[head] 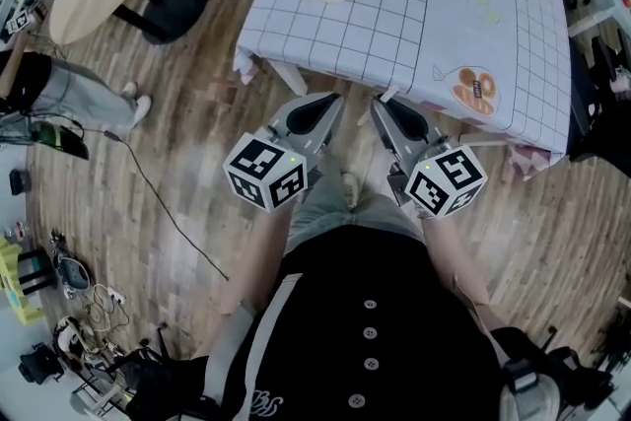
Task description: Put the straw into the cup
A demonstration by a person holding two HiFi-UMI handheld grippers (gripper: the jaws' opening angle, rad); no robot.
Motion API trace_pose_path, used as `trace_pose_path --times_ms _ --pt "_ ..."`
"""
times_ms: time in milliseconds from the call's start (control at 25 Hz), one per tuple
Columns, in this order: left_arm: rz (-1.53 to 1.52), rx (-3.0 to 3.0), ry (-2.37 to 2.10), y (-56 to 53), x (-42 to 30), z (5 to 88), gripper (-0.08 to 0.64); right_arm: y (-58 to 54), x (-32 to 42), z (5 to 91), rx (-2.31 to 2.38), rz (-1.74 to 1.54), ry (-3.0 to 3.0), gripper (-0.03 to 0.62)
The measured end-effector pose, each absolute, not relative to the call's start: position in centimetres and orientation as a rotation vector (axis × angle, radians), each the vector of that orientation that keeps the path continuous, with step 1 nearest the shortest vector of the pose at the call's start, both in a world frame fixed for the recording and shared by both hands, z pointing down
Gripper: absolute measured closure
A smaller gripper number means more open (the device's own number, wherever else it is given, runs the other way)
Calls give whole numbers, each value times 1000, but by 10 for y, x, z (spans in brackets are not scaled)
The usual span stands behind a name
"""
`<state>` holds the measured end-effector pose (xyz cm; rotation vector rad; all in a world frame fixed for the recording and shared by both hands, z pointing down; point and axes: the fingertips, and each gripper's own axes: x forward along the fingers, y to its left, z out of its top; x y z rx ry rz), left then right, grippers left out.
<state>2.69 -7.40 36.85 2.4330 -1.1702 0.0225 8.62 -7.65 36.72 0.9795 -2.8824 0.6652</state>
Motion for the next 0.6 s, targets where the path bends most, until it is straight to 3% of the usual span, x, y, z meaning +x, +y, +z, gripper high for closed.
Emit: trace_pose_path --times_ms 600 --pt "-5 2418 -1138 -134 5 381 563 -134 89 379 1090 676 -2826 551"
